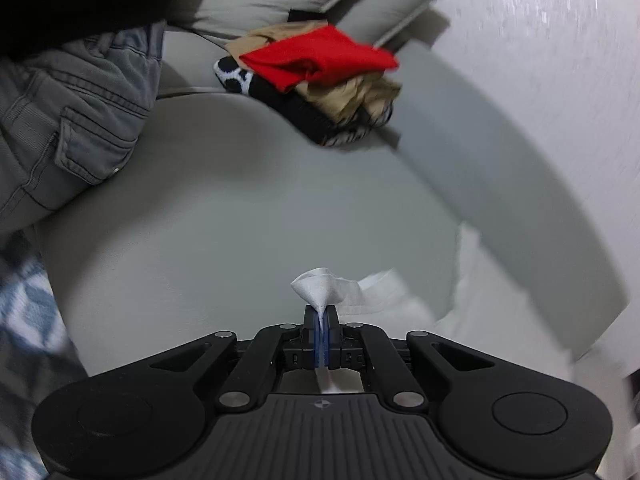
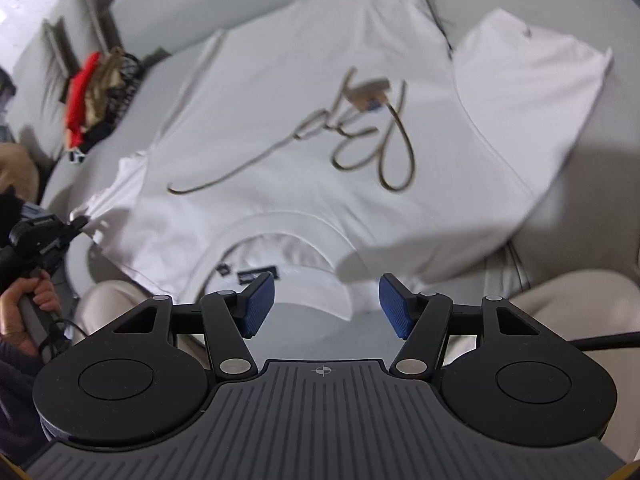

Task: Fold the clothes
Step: 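Grasp the sleeve cuff with the left tool and fold it onto the shirt body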

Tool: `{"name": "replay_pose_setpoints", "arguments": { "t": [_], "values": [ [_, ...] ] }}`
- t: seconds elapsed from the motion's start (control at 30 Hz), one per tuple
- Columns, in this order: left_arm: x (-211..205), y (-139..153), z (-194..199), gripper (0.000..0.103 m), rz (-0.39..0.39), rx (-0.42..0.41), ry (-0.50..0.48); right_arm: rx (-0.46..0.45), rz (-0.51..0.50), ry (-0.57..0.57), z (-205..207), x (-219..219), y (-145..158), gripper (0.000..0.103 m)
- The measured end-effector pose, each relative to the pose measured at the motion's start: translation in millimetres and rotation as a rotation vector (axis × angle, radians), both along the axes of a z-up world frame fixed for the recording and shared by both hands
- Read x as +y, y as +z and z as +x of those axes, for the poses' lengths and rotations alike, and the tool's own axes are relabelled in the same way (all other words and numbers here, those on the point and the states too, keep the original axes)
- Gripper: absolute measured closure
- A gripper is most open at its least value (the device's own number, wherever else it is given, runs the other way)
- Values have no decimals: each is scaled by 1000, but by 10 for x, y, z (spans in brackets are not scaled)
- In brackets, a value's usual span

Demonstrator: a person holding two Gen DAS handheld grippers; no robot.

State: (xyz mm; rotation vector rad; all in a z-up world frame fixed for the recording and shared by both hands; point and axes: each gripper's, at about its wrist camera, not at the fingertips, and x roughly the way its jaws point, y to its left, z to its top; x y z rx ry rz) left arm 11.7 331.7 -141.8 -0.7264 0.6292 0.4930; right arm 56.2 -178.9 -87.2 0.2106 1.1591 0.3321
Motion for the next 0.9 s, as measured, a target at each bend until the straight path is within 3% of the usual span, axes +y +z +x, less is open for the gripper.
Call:
{"name": "replay_pose_setpoints", "arguments": {
  "t": [0.07,0.2,0.3,0.33,0.37,0.4,0.47,0.53,0.6,0.63,0.73,0.8,0.9],
  "values": [
    [38,-55,35,93,-47,28,-1,4,18,-18,-18,-80,-11,38],
    [-37,190,-100,75,-30,39,-12,-14,84,-63,-82,-291,24,34],
    [-239,405,-253,73,-17,33,-76,-38,111,-94,-86,-377,21,36],
    [-354,463,-281,73,-13,29,-122,-57,103,-97,-84,-382,23,41],
    [-483,516,-298,75,-7,25,-176,-75,96,-100,-83,-386,24,59],
    [-617,550,-284,77,0,19,-240,-95,71,-87,-72,-354,26,83],
    [-923,588,-221,87,10,2,-382,-126,37,-38,-37,-268,29,92],
    [-1227,573,-118,87,30,7,-503,-151,33,16,11,-160,22,93],
    [-1510,515,23,87,94,65,-571,-174,15,51,64,-43,-8,90],
    [-1636,462,99,87,131,103,-586,-186,3,55,94,1,-32,89],
    [-1914,285,226,87,215,159,-625,-214,-44,43,187,83,-140,69],
    [-1996,133,253,87,233,222,-636,-201,-111,66,219,120,-266,67],
    [-2108,94,143,87,318,236,-684,-147,-141,80,146,75,-370,67]
  ]
}}
